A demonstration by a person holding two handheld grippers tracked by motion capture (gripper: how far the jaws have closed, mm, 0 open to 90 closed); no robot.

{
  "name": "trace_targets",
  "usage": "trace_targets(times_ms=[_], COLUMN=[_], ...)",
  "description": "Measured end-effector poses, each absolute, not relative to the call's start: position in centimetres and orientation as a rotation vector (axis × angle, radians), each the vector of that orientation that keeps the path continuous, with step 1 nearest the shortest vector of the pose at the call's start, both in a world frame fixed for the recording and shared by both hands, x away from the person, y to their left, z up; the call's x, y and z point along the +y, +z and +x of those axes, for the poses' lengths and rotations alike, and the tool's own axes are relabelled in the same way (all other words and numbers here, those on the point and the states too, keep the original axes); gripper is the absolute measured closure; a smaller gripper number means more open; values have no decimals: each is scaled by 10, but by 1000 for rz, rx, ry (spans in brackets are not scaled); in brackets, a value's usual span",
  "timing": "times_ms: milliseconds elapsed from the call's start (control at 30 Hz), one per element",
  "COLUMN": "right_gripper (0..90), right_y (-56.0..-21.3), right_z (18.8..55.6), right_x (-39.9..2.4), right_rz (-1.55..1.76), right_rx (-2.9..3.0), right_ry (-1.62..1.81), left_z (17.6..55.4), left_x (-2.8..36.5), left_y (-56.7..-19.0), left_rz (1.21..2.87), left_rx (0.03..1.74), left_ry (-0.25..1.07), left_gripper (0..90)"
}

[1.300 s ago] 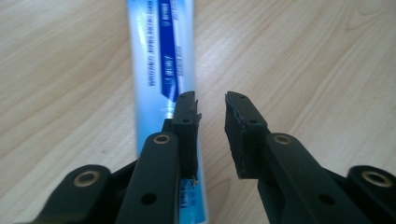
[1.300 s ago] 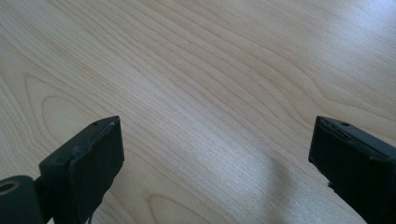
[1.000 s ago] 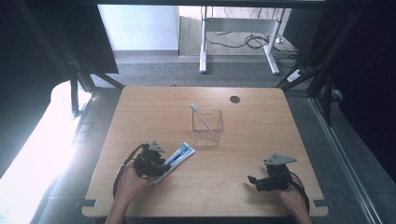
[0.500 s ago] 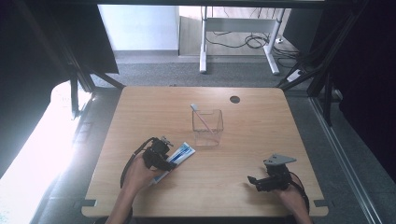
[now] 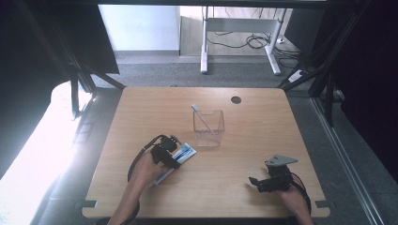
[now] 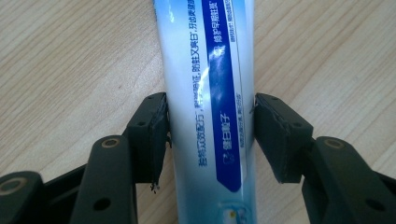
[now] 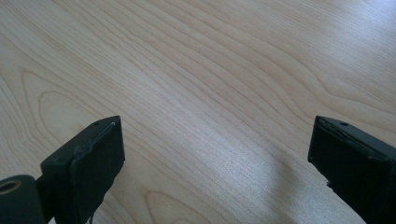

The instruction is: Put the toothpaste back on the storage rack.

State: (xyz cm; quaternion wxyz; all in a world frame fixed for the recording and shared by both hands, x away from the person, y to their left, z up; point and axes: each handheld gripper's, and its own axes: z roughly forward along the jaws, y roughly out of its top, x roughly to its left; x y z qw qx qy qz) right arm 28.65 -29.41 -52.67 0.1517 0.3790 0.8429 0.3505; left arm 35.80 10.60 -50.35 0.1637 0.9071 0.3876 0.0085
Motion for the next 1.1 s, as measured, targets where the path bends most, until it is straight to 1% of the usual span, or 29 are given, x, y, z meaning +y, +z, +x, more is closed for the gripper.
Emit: trace_targets(times_ms=[133, 267, 300, 333, 400, 433, 533, 733, 933, 1100], right_gripper=[38, 39, 39, 39, 39, 39, 39, 39, 39, 39], right_y=[-527, -526, -526, -526, -527, -527, -527, -527, -527, -527], right_z=[287, 287, 287, 287, 287, 287, 287, 287, 287, 287], right_x=[-295, -295, -295, -295, -295, -295, -295, -297, -298, -298], right_rz=[1091, 1089, 1089, 1088, 1088, 1088, 1090, 1099, 1107, 1108], right_rx=[2419, 2412, 2411, 2412, 2413, 2413, 2414, 2408, 2402, 2401], right_ry=[1006, 1013, 1012, 1011, 1010, 1010, 1011, 1009, 1016, 1017], left_z=[358, 357, 356, 354, 353, 353, 352, 350, 347, 343], left_x=[104, 101, 100, 100, 100, 100, 104, 114, 120, 121], left_y=[-506, -505, -504, -502, -500, -500, -499, -499, -495, -488], left_rz=[2588, 2611, 2615, 2620, 2617, 2612, 2582, 2515, 2459, 2427], left_rx=[1111, 1108, 1105, 1095, 1091, 1091, 1091, 1072, 1043, 1015], left_ry=[34, 49, 57, 77, 80, 85, 72, 39, 9, 22], left_gripper=[460, 496, 515, 579, 645, 645, 693, 727, 735, 735])
